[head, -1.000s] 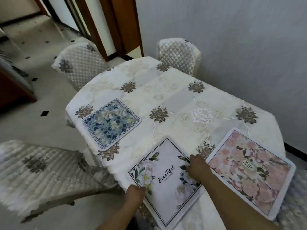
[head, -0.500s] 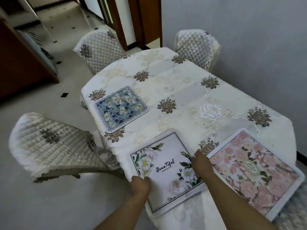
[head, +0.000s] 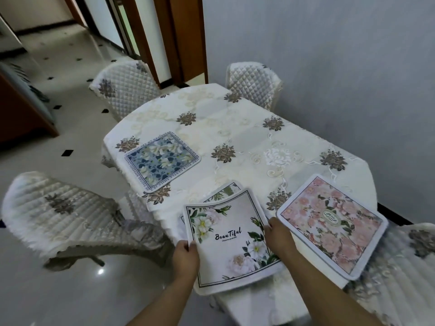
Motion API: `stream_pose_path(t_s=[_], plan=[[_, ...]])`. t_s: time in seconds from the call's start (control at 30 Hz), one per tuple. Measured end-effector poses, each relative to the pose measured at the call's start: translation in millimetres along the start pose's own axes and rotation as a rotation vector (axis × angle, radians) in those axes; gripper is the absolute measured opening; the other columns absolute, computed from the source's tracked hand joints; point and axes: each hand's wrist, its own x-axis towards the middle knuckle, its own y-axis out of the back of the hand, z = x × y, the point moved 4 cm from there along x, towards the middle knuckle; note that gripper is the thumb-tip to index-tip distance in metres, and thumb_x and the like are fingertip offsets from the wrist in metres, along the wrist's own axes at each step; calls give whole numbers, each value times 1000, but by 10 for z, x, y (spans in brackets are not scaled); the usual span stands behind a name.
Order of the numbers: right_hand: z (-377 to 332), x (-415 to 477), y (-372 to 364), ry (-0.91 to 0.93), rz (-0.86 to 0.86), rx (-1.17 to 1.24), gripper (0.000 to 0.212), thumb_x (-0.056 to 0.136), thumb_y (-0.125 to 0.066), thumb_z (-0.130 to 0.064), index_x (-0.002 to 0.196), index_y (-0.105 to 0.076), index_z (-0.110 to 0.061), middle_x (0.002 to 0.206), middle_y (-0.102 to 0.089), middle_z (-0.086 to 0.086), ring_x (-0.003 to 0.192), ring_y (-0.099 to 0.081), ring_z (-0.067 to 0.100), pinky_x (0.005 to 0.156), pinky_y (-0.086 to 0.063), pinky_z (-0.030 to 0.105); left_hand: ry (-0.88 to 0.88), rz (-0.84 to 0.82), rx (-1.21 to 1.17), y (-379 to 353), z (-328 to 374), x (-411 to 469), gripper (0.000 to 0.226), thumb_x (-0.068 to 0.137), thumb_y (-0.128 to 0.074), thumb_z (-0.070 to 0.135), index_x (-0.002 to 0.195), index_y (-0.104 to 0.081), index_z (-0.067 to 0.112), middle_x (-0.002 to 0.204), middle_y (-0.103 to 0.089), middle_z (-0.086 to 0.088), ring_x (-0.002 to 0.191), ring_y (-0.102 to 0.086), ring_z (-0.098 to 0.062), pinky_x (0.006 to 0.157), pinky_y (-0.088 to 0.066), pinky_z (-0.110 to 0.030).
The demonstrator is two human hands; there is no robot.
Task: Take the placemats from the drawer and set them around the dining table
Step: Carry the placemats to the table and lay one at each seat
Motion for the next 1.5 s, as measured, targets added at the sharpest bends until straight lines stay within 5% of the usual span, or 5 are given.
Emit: stream_pose_path(t_s=[0.4,0.63,0.9,1.27,1.5], plan=[[21,-765,1291,81,348,50,29,97,-51,-22,70,-40,-25,62,-46,-4,54,-43,11,47,-26,27,-371,-184,-42,-16,1065,-617,20,93,-59,27,78,-57,14,75,-64,-7,69,-58,-25,63,-44,-35],[720,-918,2206,56,472,75,37,95,-52,-26,62,-35,-23,57,-44,-2,58,-48,21,48,-28,27,-562,-213,37,-649,1585,-1372,18,96,-56,29,85,-58,15,77,-63,-8,69,-59,-25,59,-44,-35],[1815,-786,3229,53,437,69,33,96,-51,-32,66,-43,-20,61,-53,1,59,-51,21,52,-31,32,-542,-172,5,-1603,1775,-2113,23,93,-62,26,75,-59,13,64,-57,-7,59,-51,-23,54,-36,-32],[1676,-34,3644,260,327,93,35,94,-51,-30,65,-46,-12,60,-55,8,57,-51,25,55,-42,37,-434,-43,-61,-1734,1916,-2265,27,94,-62,26,81,-59,2,64,-52,-12,57,-46,-19,55,-33,-32],[1642,447,3787,280,327,54,35,96,-51,-29,67,-45,-11,58,-49,4,54,-42,18,50,-31,33,-402,-52,-57,-2085,2199,-2015,27,95,-61,25,85,-63,0,77,-63,-25,62,-53,-23,57,-36,-32]])
